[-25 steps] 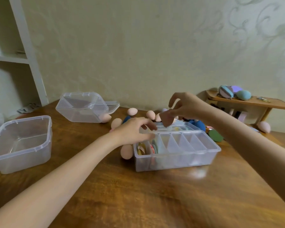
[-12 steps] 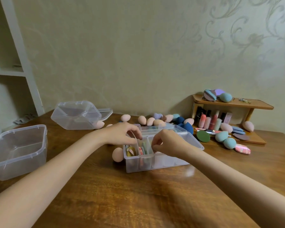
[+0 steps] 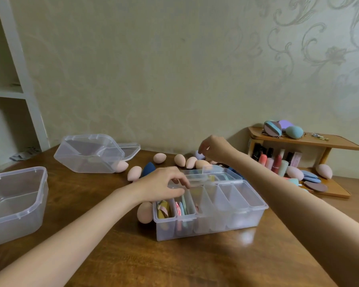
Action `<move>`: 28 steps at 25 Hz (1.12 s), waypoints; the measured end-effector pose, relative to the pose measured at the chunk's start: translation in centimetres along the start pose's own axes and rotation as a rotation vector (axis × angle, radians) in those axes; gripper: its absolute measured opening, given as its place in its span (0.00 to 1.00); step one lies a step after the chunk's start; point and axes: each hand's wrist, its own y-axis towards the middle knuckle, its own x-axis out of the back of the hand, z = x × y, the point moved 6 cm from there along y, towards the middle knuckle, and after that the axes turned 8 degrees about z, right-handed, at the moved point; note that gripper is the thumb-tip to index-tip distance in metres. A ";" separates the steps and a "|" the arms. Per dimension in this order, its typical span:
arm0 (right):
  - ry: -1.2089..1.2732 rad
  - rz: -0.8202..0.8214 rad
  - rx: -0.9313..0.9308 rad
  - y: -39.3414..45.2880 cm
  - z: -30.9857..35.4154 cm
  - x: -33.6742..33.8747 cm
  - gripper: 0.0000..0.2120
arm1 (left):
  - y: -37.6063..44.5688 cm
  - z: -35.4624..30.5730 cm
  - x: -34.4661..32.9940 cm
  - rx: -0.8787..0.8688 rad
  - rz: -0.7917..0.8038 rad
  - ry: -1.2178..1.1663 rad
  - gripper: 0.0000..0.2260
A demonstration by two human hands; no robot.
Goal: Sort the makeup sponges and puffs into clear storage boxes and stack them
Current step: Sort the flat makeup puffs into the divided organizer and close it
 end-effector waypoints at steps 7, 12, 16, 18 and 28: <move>0.053 -0.018 -0.366 4.8 -7.2 -3.0 0.13 | 1.0 0.4 -0.5 -0.023 0.058 0.032 0.12; 0.096 -0.097 -0.336 5.7 -7.8 -4.8 0.11 | 1.1 1.0 -0.6 -0.039 0.034 -0.001 0.10; 0.189 -0.234 -0.255 3.4 -6.3 -1.6 0.13 | 1.0 0.6 -0.6 -0.031 0.063 0.040 0.11; 0.207 -0.279 -0.157 1.2 -4.4 1.1 0.10 | 1.0 0.4 -0.5 -0.026 0.083 0.078 0.11; -0.140 0.134 0.164 -12.8 3.7 -1.1 0.09 | -0.6 -2.3 -1.9 0.062 0.173 0.299 0.12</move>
